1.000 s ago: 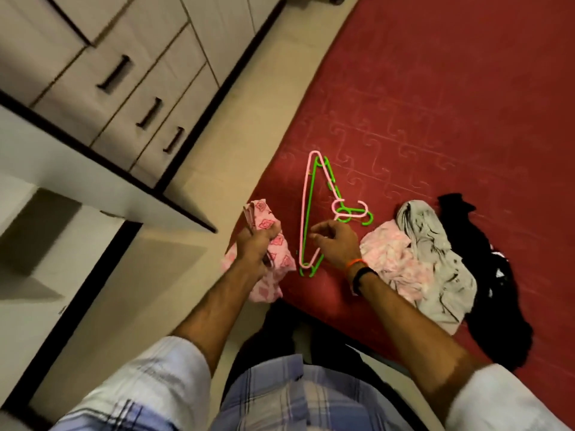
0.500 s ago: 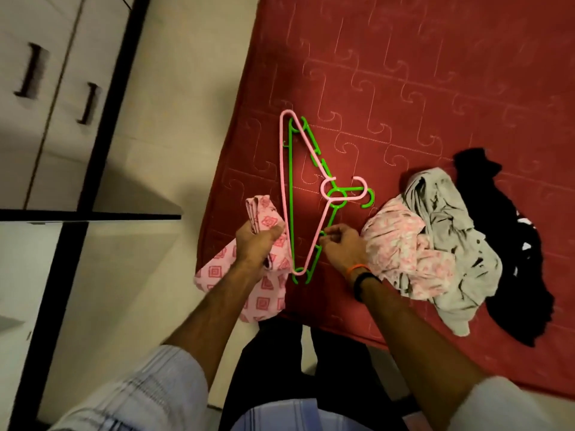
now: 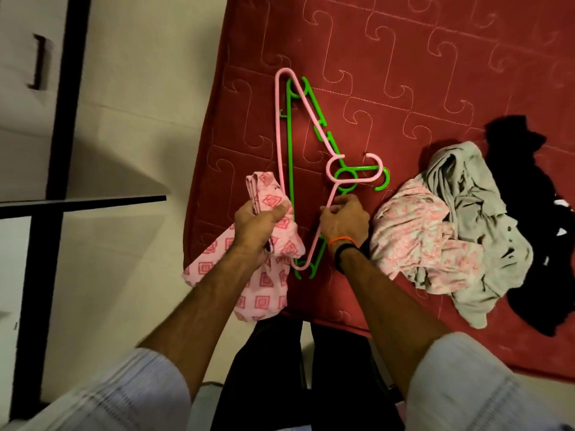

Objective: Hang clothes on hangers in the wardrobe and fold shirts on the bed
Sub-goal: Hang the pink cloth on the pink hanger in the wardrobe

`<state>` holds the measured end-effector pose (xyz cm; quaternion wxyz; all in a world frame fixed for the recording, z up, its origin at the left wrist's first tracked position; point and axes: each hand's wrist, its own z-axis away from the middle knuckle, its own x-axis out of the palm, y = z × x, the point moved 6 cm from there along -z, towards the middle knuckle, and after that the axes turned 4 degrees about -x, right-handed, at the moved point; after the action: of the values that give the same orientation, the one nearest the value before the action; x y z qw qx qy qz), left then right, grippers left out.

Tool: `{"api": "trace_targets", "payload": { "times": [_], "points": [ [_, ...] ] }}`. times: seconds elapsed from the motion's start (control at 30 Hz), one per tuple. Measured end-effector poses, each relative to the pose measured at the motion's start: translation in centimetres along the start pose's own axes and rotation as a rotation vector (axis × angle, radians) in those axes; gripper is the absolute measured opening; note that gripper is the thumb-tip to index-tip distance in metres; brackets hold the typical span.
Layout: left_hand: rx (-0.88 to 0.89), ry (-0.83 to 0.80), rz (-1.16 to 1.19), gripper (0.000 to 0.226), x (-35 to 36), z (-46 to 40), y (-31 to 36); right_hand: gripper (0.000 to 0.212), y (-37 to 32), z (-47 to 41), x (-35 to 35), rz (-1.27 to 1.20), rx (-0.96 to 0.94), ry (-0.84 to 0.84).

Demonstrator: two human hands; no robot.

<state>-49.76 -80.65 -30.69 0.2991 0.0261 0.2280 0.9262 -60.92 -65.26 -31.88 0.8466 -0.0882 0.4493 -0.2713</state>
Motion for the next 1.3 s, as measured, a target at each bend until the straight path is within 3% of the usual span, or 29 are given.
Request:
{"api": "trace_targets", "payload": {
  "times": [0.1,0.2,0.37,0.67,0.83,1.1,1.2,1.3],
  "points": [
    [-0.009,0.006,-0.004,0.017,-0.1,0.0,0.0,0.024,-0.1,0.3,-1.0,-0.135,-0.088,0.002],
    [-0.020,0.019,0.022,0.017,-0.2,0.1,-0.1,0.016,1.3,0.1,-1.2,-0.260,-0.062,-0.048],
    [-0.023,0.017,0.020,0.016,0.0,0.5,-0.5,0.028,2.4,0.9,-0.6,-0.654,0.069,-0.360],
    [-0.027,-0.002,0.023,0.015,0.2,1.7,-0.6,0.013,0.4,1.9,-1.3,-0.652,-0.037,-0.366],
    [0.009,0.020,0.074,0.013,-0.9,4.3,0.7,0.018,-0.7,2.7,-2.6,-0.588,-0.107,-0.320],
    [0.086,0.063,0.317,0.015,-5.4,12.3,1.6,0.023,-4.1,7.7,-5.3,-0.481,-0.274,-0.429],
    [0.123,0.084,0.391,0.034,-7.5,15.6,0.9,0.038,-5.6,10.3,-6.1,-0.378,-0.393,-0.401],
    [0.162,0.151,0.471,0.038,-10.4,18.9,0.1,0.042,-7.0,13.9,-6.5,-0.325,-0.544,-0.426]
  ]
}}
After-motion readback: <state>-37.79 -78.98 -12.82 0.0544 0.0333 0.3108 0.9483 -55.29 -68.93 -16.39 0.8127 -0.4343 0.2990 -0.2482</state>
